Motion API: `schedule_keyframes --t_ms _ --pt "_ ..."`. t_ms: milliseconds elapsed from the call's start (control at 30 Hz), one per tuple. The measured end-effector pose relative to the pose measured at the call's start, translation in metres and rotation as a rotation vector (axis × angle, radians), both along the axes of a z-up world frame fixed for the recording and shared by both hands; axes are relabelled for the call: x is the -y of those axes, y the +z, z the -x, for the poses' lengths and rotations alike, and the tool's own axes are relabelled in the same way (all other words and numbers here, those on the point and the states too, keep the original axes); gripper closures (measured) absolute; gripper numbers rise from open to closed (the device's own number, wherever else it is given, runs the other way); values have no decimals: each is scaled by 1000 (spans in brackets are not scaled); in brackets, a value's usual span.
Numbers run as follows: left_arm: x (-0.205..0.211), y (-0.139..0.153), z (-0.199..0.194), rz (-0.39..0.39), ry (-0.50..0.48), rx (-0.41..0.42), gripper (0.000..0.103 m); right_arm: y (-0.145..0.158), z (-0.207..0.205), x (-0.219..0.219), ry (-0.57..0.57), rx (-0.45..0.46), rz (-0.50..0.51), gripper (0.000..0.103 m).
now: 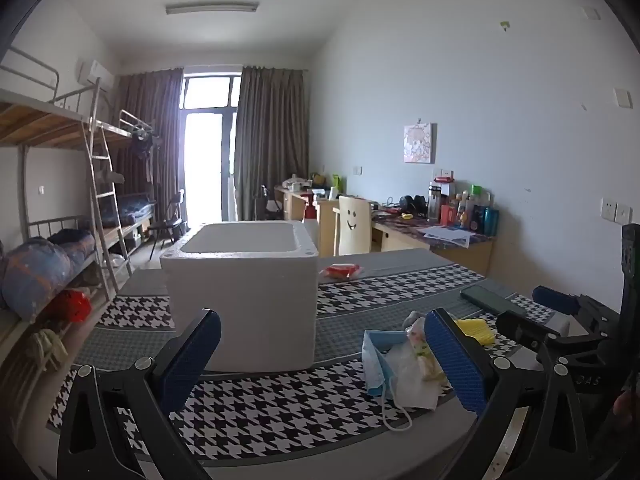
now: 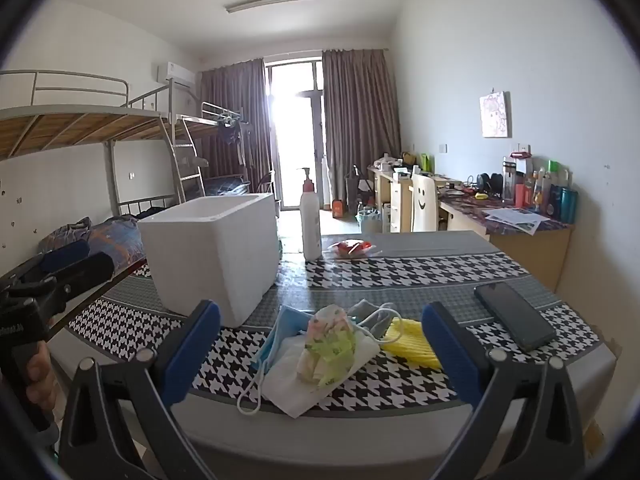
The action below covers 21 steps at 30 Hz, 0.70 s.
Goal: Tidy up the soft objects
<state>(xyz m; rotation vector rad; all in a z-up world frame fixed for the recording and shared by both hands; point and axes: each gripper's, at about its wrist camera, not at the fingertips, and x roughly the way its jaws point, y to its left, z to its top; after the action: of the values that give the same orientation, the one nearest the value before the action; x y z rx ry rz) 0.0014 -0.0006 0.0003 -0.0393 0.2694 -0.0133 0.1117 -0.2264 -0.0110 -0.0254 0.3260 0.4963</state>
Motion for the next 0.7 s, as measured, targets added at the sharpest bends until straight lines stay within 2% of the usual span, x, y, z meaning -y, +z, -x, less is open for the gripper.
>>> schedule_keyframes --t_ms 33,133,267,700 --pt "-8 1 5 30 12 15 1 0 0 0 0 2 -1 1" --pt "-12 -1 -1 39 18 -5 1 0 0 -1 0 2 -1 1" --pt "-5 -2 -4 16 14 -15 1 0 0 0 2 3 -6 1" --pt "-8 -3 -4 18 41 -5 1 2 1 3 -1 6 -5 1"
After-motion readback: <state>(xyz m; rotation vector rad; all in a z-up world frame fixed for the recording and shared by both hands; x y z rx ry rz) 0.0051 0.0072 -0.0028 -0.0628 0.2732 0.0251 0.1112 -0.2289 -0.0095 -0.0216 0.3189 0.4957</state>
